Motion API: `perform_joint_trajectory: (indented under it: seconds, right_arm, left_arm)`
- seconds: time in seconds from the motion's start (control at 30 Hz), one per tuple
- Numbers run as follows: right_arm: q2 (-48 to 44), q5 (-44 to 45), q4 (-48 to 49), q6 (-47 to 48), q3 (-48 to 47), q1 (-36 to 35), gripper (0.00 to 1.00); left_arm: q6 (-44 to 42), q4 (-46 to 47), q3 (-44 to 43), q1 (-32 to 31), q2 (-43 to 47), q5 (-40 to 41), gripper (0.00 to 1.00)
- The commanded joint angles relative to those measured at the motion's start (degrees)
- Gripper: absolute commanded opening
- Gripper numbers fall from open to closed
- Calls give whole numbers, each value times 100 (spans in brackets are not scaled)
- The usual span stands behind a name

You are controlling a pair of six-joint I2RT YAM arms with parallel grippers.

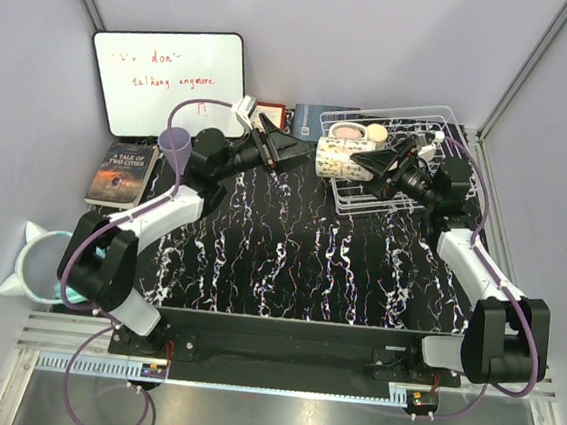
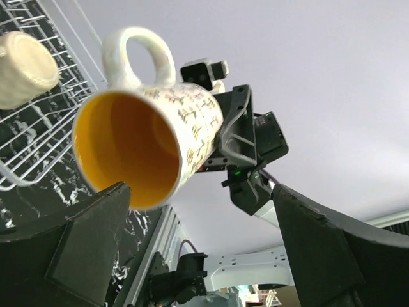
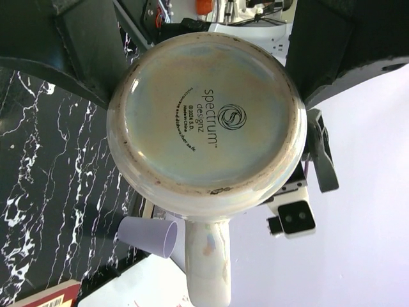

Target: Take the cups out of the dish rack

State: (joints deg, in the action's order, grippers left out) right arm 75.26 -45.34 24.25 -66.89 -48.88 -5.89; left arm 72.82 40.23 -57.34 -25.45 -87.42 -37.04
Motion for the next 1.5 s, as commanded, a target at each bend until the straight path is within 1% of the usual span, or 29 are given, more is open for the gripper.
perform_joint_trajectory:
  seconds: [0.0,0.2,0.33,0.53,0.63,0.67,0.73,0.77,0.83,0.87,0.97,1.0,1.03,1.07,1.23,1.27,1.3,1.33,1.4,1.43,1.47]
  right_arm:
    - [-240,-370,1055,-280,-69,-35,0]
    - [-275,-440,1082,-315,28,-61,0]
    - [-232,-493,1099,-315,28,-114,0]
    - [-91,-546,1108,-281,-25,-219,0]
    - [-21,-563,1117,-280,-51,-255,0]
    - [-29,-572,1117,-272,-60,-263,0]
    - [-21,-581,1099,-245,-77,-281,0]
    - [-12,-590,1099,-245,-78,-272,0]
    - [-3,-581,1082,-219,-78,-290,0]
    - [6,-590,1091,-219,-86,-290,0]
    - [15,-590,1099,-228,-86,-299,0]
    - [15,-607,1125,-228,-86,-299,0]
    - [6,-616,1117,-228,-86,-299,0]
    - [-3,-607,1108,-219,-86,-307,0]
    - [-73,-564,968,-166,-86,-316,0]
    - [-91,-546,915,-131,-112,-316,6]
    - [-126,-555,845,-61,-139,-316,32]
    - [-143,-555,714,-17,-174,-308,47]
    - [-196,-546,573,106,-236,-325,72]
    - [-214,-537,459,132,-253,-316,93]
    - [-231,-520,414,150,-288,-316,99]
  left_arm:
    - [381,969,-409,5,-381,-348,96]
    - [908,1733,-559,-12,-882,-480,95]
    - [1208,2260,-760,-83,-1260,-594,91]
    - [1402,2455,-1191,-302,-1611,-752,85]
    - [1481,2568,-1288,-364,-1726,-761,75]
    - [1533,2604,-1306,-390,-1752,-779,69]
    - [1569,2683,-1323,-408,-1788,-822,62]
    - [1569,2692,-1315,-425,-1796,-831,54]
    - [1569,2718,-1297,-425,-1788,-884,47]
    - [1569,2727,-1288,-425,-1779,-893,39]
    - [1569,2754,-1236,-425,-1761,-963,26]
    - [1569,2780,-1227,-425,-1735,-972,11]
    - [1560,2789,-1157,-417,-1717,-990,2]
    - [1569,2780,-1122,-417,-1691,-998,0]
    - [1578,2850,-1016,-417,-1612,-1025,0]
    - [1552,2807,-1033,-417,-1560,-1051,0]
    - [1490,2615,-1025,-408,-1507,-1051,0]
    - [1298,2474,-1016,-408,-1454,-1043,0]
    - [1052,2010,-946,-399,-1252,-1008,0]
    - [859,1893,-928,-390,-1191,-981,0]
    - [787,1823,-911,-390,-1094,-972,0]
